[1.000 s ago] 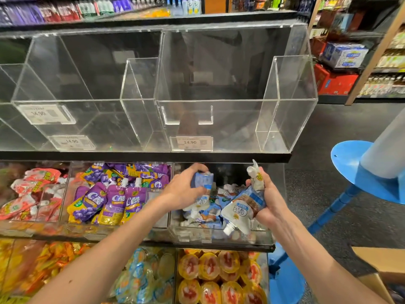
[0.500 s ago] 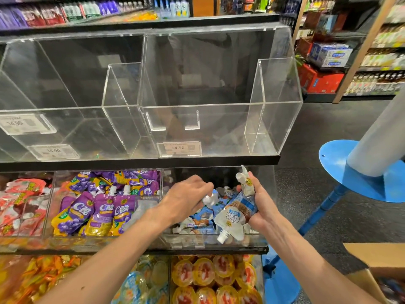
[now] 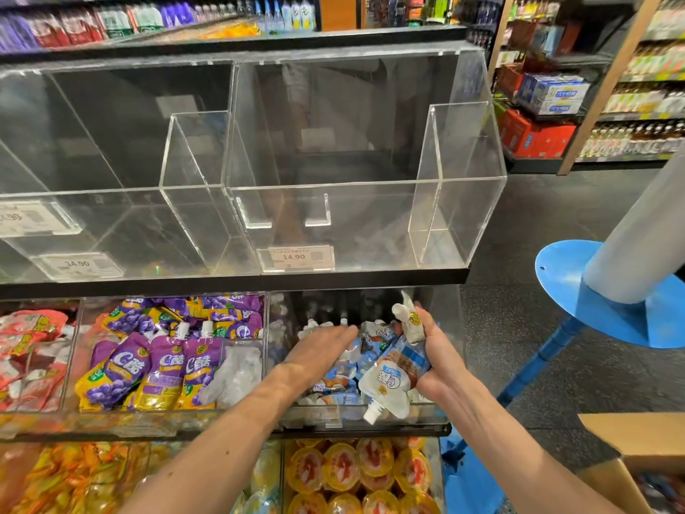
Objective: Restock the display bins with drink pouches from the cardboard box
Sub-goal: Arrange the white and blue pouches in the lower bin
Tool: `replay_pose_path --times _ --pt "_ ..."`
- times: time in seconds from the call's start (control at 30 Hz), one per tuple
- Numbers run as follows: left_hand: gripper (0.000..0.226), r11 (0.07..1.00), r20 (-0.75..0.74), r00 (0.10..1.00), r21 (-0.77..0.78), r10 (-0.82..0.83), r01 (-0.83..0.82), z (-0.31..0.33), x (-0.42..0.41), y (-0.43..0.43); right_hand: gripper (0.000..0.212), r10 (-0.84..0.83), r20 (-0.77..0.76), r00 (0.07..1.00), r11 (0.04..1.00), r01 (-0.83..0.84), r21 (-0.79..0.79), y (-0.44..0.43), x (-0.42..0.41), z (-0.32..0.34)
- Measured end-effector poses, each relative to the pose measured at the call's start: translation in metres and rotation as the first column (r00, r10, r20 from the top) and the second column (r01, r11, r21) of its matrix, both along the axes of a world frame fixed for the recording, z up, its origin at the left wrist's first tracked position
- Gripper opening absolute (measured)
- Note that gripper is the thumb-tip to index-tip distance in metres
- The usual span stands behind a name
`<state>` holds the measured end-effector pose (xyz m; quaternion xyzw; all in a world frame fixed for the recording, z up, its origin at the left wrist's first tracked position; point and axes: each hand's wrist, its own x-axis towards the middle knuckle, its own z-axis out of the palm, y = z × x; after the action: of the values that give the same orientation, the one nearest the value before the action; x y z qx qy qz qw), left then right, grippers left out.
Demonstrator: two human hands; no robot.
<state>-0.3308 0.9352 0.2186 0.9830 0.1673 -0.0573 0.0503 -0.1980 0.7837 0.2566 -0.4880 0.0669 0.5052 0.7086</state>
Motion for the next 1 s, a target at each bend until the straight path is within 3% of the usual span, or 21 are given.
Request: replay_pose_path --times 0.07,0.13,0.33,0.57,0.67,0.77,0.83,0.87,0.97,1.0 --pt "0.058 0.998 0.01 0.999 -0.041 0.043 -0.043 -0.001 -0.001 0.001 0.04 0.005 -0.007 1.0 1.0 -0.005 -0.011 0.0 -0.001 -0.001" --pt "0.061 0.998 -0.01 0.999 -0.032 0.051 -0.051 0.006 -0.001 0.003 0.044 0.004 -0.017 1.0 1.0 -0.004 -0.019 0.001 -0.001 -0.002" --pt "0.099 0.999 -0.218 0.976 0.044 0.012 -0.002 0.011 -0.002 0.004 0.039 0.015 -0.032 0.999 1.0 -0.015 -0.004 -0.001 -0.003 -0.001" --pt "0.097 1.0 -0.284 0.959 0.019 0.027 -0.022 0.008 -0.006 0.016 0.036 0.009 -0.011 1.0 1.0 -0.009 0.009 -0.006 -0.002 0.003" --pt "0.097 0.982 -0.283 0.955 -0.139 0.085 -0.129 0.011 -0.007 0.012 0.041 0.017 -0.018 1.0 1.0 -0.017 0.01 -0.008 -0.005 0.009" --pt "0.066 0.935 -0.172 0.974 -0.295 0.148 -0.194 0.027 -0.006 0.005 0.036 0.009 -0.009 1.0 1.0 -0.008 0.021 -0.009 -0.005 0.012" --pt "0.045 0.837 0.027 0.958 -0.494 0.285 -0.235 0.04 -0.007 -0.008 0.034 0.005 -0.001 1.0 0.999 -0.005 0.053 -0.008 -0.006 0.017" --pt "0.038 0.733 0.073 0.925 -0.635 0.373 -0.246 0.047 -0.007 -0.016 0.035 0.014 0.001 1.0 0.998 -0.014 0.069 -0.008 -0.007 0.02" --pt "0.037 0.358 -0.028 0.902 -0.912 0.43 -0.199 0.064 -0.008 -0.038 0.036 0.042 -0.01 0.999 0.995 -0.041 0.092 -0.003 -0.013 0.026" --pt "0.046 0.343 -0.05 0.921 -0.919 0.386 -0.194 0.067 -0.009 -0.043 0.036 0.057 -0.007 0.998 0.993 -0.056 0.105 -0.001 -0.017 0.029"
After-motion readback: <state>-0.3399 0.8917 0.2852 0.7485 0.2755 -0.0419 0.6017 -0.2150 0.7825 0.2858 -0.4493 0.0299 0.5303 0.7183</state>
